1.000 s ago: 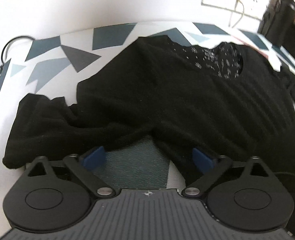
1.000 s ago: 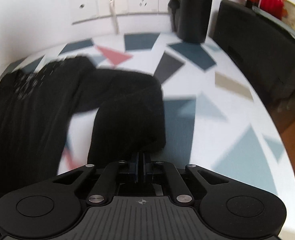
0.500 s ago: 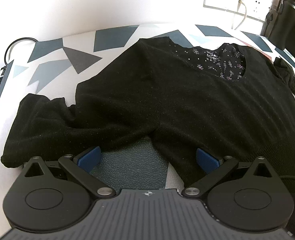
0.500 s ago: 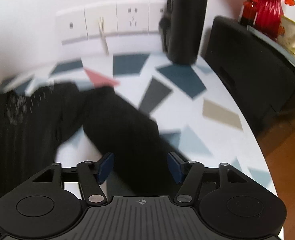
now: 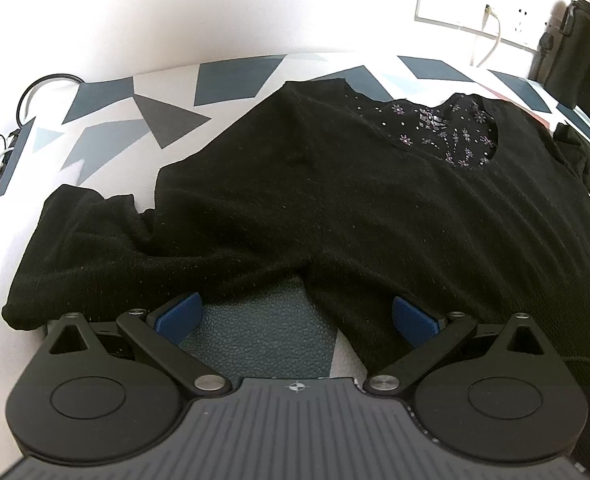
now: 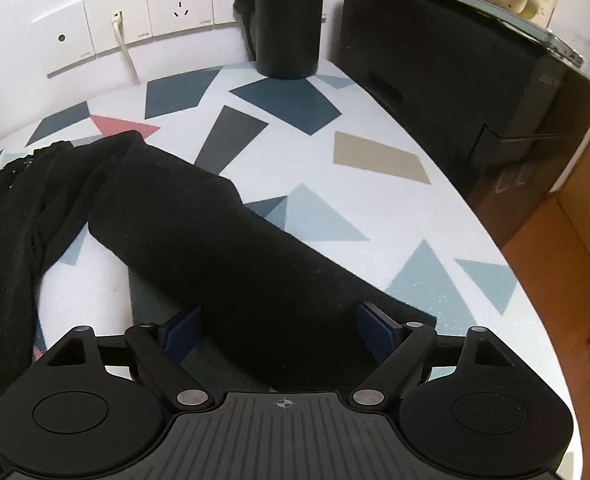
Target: Fold clothes
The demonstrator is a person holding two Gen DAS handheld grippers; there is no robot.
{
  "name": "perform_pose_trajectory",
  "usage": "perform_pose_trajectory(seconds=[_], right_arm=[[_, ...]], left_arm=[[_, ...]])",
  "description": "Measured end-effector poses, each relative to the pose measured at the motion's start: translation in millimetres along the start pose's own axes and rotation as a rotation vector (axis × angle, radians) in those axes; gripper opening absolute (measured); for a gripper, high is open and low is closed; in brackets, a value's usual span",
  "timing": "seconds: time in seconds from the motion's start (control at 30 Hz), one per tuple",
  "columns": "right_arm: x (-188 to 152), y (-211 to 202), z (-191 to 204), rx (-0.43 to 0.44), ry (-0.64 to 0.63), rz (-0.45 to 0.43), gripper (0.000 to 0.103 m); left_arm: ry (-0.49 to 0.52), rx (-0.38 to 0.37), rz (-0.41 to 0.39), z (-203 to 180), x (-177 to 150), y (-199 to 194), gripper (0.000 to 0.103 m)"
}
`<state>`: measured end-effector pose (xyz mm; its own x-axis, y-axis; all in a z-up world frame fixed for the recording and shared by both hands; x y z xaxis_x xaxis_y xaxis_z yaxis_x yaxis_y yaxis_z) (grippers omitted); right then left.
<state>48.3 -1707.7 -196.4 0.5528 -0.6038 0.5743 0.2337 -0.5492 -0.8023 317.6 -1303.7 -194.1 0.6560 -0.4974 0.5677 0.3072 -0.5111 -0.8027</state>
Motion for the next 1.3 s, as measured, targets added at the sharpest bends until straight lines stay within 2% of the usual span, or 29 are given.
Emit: perform_pose_trajectory(seconds=[0.1, 0.2, 0.27, 0.3, 0.4, 0.43, 0.47, 0.57, 0.67, 0.73, 0.87, 0.97, 1.03, 1.2, 1.3], right_arm=[[2, 1, -1, -0.003, 0.015, -0.01, 0.071], [6, 3, -5, -0.01, 0.046, -0.021, 0.059], [8, 6, -8, -0.012, 0.071, -0.03, 0.047], [9, 7, -10, -0.009, 0.086, -0.032, 0.045], [13, 11, -15, 0.013, 0.142, -0.036, 0.027], [14, 12, -17, 0.041, 0.175, -0.03, 0.015], [15, 13, -19, 0.085, 0.218, -0.019, 0.013], [17, 14, -15, 0.226, 0.322, 0.0, 0.012], [22, 8, 9, 0.314, 0.319, -0.03, 0.012], [29, 0, 31, 0.412, 0.315, -0.06, 0.012], [47, -20, 91, 0.581, 0.199, -0.094, 0.011], [51, -30, 143, 0.68, 0.076, -0.081, 0.011], [48, -36, 174, 0.731, -0.001, -0.063, 0.011], [30, -41, 228, 0.784, -0.177, -0.021, 0.012], [19, -43, 251, 0.781, -0.264, -0.014, 0.014]], left_arm=[[0.0, 0.003, -0.019, 0, -2, -1, 0.103], [0.002, 0.004, -0.033, 0, -3, -2, 0.103], [-0.003, 0.009, -0.039, -1, -2, -2, 0.103], [-0.003, 0.011, -0.046, -1, -3, -2, 0.103], [0.0, 0.014, -0.059, -1, -3, -2, 0.103], [0.003, 0.011, -0.058, -1, -3, -2, 0.103], [0.006, 0.008, -0.056, 0, -2, -2, 0.103], [0.011, 0.0, -0.047, 1, 0, -1, 0.103], [0.006, 0.0, -0.035, 2, 3, 1, 0.103], [0.009, 0.003, -0.04, 1, 2, 1, 0.103], [0.008, 0.001, -0.04, 1, 2, 1, 0.103], [-0.004, -0.005, 0.009, 3, 10, 3, 0.103], [-0.04, -0.006, 0.031, 9, 14, 2, 0.103], [-0.207, -0.043, -0.05, 35, 19, -17, 0.103], [-0.196, -0.034, -0.076, 39, 25, -24, 0.103]])
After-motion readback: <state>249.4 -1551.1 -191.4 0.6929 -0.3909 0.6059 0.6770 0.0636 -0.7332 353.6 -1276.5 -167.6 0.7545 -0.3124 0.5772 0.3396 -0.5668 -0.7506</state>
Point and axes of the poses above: each gripper's, at about its wrist camera, not at the fingertips, and y roughly the way its jaws point, z to its left, x to its top, the point moved 2 cm from there along y, roughly the way its jaws point, and after that the axes turned 12 degrees about -x, right-handed, at the moved point
